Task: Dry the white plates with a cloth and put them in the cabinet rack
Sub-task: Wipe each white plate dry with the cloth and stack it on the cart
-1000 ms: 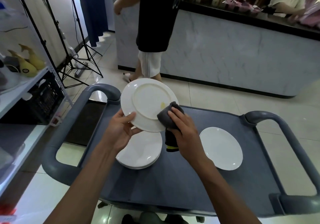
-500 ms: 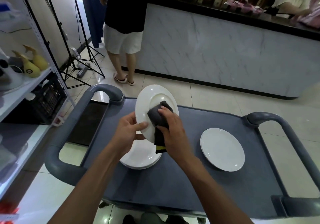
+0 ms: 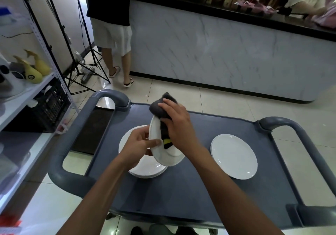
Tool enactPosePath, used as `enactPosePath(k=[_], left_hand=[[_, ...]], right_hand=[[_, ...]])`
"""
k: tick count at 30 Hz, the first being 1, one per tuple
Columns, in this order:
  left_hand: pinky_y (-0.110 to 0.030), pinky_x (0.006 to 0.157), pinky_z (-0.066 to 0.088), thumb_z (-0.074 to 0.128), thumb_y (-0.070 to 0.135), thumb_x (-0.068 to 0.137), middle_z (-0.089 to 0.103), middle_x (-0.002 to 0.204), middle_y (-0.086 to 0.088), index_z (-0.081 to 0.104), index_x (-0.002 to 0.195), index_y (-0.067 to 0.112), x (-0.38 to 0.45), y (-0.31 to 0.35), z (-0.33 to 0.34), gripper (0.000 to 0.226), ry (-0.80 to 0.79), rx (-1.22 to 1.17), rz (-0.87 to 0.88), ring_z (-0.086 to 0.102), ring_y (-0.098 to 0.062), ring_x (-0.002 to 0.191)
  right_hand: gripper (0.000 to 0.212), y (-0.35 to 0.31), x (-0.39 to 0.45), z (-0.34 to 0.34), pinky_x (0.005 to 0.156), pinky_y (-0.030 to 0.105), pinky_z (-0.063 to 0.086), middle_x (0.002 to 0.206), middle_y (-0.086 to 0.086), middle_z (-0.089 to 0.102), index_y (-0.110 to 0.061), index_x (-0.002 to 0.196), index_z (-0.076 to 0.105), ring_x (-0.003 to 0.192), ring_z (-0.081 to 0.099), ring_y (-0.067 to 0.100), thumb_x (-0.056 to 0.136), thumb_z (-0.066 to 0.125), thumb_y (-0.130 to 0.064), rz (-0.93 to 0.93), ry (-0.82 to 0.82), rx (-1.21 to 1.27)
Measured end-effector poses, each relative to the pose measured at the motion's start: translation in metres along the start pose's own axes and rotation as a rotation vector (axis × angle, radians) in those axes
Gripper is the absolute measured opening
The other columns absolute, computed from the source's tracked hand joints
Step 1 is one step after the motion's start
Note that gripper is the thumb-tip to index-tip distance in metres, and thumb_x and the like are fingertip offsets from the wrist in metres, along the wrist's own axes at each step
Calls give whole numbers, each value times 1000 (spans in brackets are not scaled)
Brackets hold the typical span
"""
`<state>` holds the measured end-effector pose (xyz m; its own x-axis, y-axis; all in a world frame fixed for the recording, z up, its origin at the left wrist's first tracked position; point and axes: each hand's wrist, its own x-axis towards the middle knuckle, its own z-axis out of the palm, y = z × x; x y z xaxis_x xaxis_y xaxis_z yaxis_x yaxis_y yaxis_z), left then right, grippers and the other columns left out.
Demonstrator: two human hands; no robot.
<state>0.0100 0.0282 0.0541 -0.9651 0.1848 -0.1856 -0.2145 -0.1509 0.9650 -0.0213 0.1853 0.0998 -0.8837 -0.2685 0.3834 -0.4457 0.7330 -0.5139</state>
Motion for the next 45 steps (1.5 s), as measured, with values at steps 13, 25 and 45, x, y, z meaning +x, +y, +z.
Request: enactPosePath(k=[13, 25, 45], left_hand=[[-41, 59, 60, 72, 7, 71, 74, 98, -18, 74, 106, 10, -7, -1, -22, 35, 28, -227, 74, 70, -33, 82], [-41, 65, 61, 71, 5, 73, 75, 100, -11, 78, 99, 16, 1, -1, -33, 29, 124, -363, 77, 72, -28, 88], [-43, 73, 62, 56, 3, 89, 72, 113, -14, 67, 117, 12, 5, 7, -39, 31, 238, -482, 94, 71, -28, 96]], right_hand=[[40, 31, 21, -20, 110, 38, 39, 134, 5, 60, -11, 133, 56, 123, 53, 23, 94, 59, -8, 243, 120, 194], [42, 36, -1, -11, 110, 36, 41, 137, -1, 57, -19, 137, 54, 124, 52, 15, 95, 60, -16, 346, 132, 237], [37, -4, -54, 36, 105, 51, 43, 146, 7, 52, -10, 132, 63, 133, 47, 32, 98, 49, -11, -78, 131, -23]])
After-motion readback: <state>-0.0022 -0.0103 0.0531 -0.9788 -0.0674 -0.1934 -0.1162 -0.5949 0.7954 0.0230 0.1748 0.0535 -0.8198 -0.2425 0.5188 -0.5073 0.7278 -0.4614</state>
